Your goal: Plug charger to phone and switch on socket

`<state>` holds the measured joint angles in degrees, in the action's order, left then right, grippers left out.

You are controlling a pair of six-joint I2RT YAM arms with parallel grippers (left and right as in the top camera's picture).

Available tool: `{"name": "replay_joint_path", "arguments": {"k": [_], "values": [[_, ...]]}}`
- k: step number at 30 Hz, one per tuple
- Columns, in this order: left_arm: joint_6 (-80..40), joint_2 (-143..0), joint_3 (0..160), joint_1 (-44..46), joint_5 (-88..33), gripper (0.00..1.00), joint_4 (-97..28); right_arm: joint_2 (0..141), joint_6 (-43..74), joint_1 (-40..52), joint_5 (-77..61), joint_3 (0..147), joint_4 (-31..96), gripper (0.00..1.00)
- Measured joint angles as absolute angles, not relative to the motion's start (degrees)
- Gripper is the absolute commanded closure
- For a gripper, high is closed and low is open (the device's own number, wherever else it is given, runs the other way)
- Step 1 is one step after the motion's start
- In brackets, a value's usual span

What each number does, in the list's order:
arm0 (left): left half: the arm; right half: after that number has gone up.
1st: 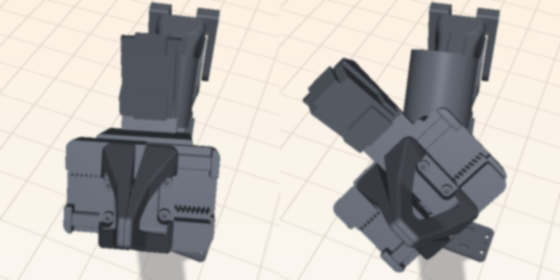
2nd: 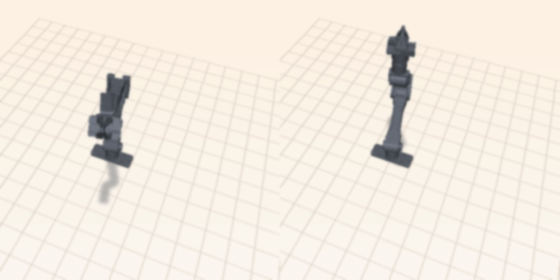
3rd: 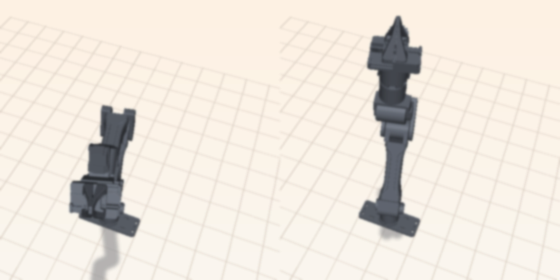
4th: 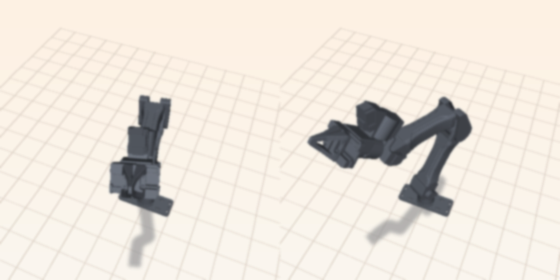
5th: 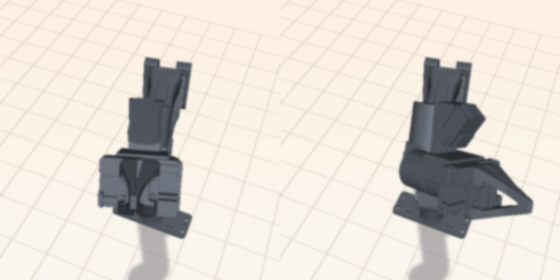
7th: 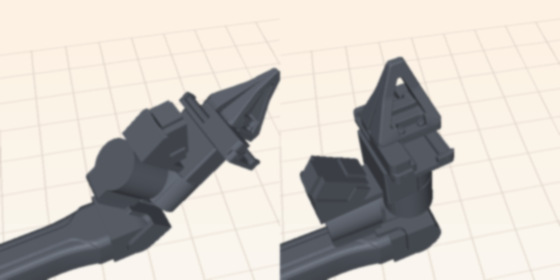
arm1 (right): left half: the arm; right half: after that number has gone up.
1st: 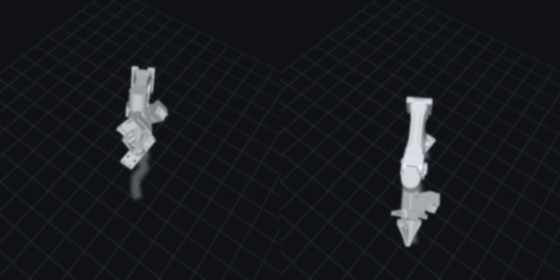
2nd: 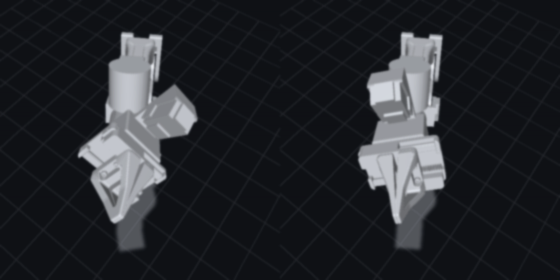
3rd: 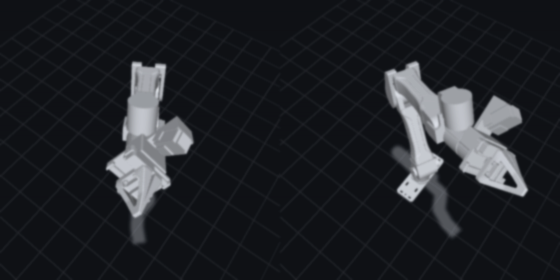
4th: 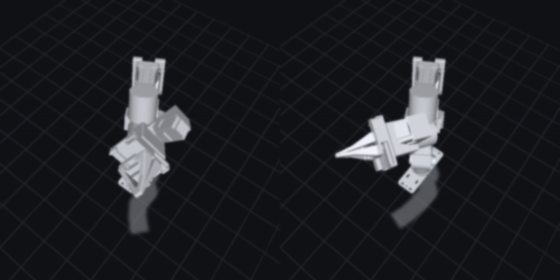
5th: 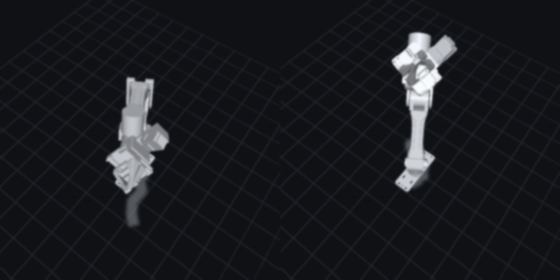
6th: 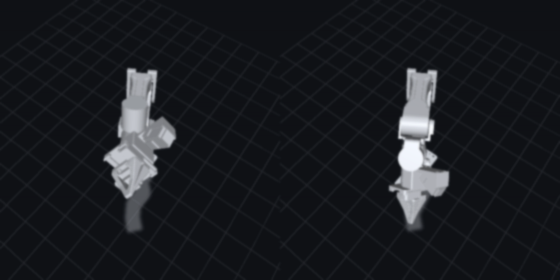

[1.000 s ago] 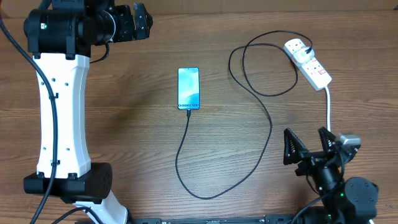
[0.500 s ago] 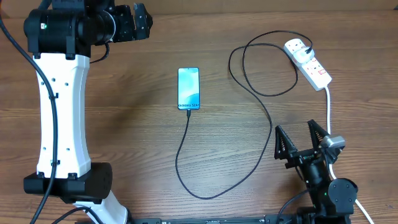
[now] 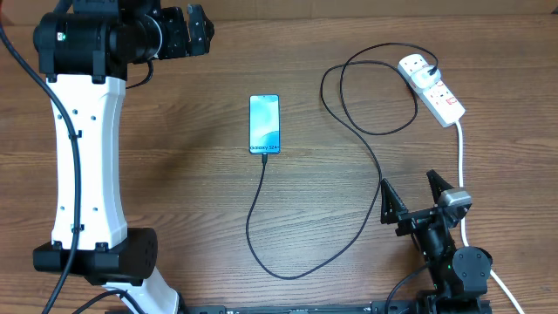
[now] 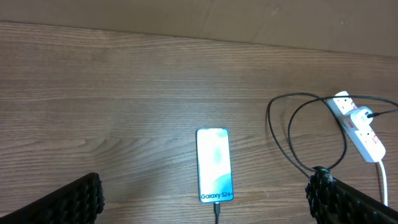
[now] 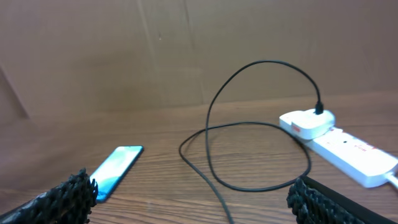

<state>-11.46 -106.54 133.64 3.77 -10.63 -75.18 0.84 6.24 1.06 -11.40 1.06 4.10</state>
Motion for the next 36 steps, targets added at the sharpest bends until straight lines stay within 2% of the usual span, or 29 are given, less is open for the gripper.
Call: {"name": "replay_joint_path", "arguments": {"k": [12, 22, 36], "values": [[-11.46, -106.54, 133.64, 3.77, -10.63, 0.00, -75.18, 0.84, 2.57, -1.85, -9.39, 1.06, 4.36, 0.00], [-11.46, -106.54, 133.64, 3.77, -10.63, 0.00, -75.20, 0.84, -5.67, -1.85, -8.99, 1.06, 4.38, 0.00], [-11.46, -106.54, 133.64, 3.77, -10.63, 0.00, -75.20, 0.84, -6.90, -1.85, -9.04, 1.06, 4.36, 0.00]]}}
